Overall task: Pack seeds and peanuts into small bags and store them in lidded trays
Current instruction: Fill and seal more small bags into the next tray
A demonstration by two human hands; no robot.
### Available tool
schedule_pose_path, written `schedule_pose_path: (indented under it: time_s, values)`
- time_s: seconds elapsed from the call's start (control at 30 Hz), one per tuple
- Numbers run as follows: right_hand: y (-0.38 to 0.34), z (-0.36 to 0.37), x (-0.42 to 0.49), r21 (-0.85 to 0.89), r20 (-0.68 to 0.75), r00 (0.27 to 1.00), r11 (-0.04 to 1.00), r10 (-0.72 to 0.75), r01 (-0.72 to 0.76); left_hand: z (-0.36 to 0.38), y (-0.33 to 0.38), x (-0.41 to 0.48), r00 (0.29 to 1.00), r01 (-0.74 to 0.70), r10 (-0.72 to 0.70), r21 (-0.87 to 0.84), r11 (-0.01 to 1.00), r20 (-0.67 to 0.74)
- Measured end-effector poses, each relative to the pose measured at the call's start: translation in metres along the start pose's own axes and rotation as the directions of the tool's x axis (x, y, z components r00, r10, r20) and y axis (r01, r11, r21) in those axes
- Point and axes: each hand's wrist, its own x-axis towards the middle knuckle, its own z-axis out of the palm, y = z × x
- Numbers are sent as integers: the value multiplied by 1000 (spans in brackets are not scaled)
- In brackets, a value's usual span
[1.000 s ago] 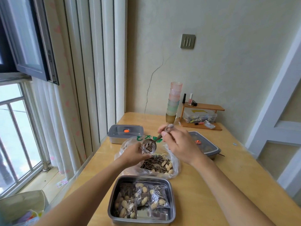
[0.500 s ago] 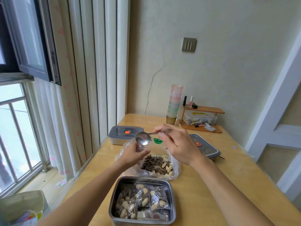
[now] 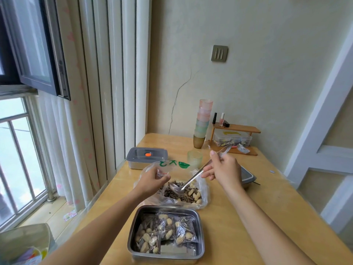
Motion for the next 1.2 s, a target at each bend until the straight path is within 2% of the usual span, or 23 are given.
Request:
schedule_pose_path:
  time_s: [0.17, 0.37, 0.47, 0.6, 0.77, 0.93, 1.03, 1.2]
  values:
    - [16, 5, -3, -36, -124, 988, 995, 91, -96, 4, -1, -1, 997, -14, 6, 101, 995, 78]
    - [13, 6, -10, -87, -237, 971, 996, 8, -29, 5, -2, -3, 993, -29, 12, 142, 989, 122]
    - [14, 10, -14, -118, -217, 975, 993, -51, 26, 5, -3, -4, 992, -32, 12, 153, 988, 126]
    - [14, 14, -22, -250, -168, 973, 962, -157, 112, 6, -3, -6, 991, -39, 21, 141, 989, 130]
    - [21, 13, -26, -396, -124, 977, 912, -171, 109, 8, 0, -7, 988, -43, 18, 162, 986, 152]
    - [21, 3, -25, -356, -135, 984, 933, -115, 60, 9, 1, -7, 989, -28, 3, 170, 985, 145]
    - [23, -2, -19, -274, -118, 993, 962, -20, -13, 10, 3, -6, 991, -29, 2, 194, 980, 135]
    - [19, -5, -9, -166, -113, 994, 986, -14, -5, 15, 4, -3, 990, -30, -5, 246, 969, 140]
